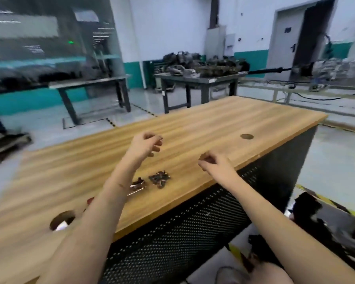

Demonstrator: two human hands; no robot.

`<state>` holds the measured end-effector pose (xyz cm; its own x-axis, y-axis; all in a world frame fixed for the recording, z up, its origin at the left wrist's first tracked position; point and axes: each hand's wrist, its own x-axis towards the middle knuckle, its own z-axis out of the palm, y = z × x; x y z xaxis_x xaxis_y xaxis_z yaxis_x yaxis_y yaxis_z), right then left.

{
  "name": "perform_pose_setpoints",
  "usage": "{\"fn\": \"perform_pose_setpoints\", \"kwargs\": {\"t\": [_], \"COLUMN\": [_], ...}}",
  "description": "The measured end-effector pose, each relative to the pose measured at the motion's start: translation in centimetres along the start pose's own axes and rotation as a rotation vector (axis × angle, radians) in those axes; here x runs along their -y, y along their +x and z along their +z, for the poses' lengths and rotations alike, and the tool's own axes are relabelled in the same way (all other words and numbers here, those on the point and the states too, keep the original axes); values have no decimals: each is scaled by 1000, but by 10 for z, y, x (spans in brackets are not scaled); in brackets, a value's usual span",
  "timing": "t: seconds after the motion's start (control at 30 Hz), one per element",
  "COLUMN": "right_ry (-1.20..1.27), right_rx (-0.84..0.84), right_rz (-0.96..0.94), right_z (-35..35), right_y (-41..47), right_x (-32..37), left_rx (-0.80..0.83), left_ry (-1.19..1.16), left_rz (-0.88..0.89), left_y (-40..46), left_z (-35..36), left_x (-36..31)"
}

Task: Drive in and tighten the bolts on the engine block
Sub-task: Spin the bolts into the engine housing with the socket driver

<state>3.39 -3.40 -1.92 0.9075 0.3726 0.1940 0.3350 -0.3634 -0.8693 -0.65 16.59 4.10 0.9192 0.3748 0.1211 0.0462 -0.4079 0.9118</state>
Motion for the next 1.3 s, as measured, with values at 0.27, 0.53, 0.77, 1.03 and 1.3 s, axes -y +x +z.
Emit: {"fn": "perform_pose_setpoints", "kwargs": {"t": [0.27, 0.53, 0.77, 1.03, 1.3], "right_ry": [-13, 37, -5, 74, 106], "right_rx": [162, 174, 160, 145, 188], "right_rz": [-12, -86, -68, -108, -204], "right_z": [83, 107, 100, 100, 95], "right_y": [19, 18, 18, 16, 14], "right_x": [7, 23, 19, 40, 55], "left_rx": [13, -11, -68, -6, 231], "left_ry": [324, 491, 617, 102, 126], "left_rz": [-78, -87, -246, -90, -3], "left_y": [-5, -8, -1, -2, -14], "left_z": [-64, -80, -57, -44, -37], "left_x": [51, 82, 106, 72, 41]}}
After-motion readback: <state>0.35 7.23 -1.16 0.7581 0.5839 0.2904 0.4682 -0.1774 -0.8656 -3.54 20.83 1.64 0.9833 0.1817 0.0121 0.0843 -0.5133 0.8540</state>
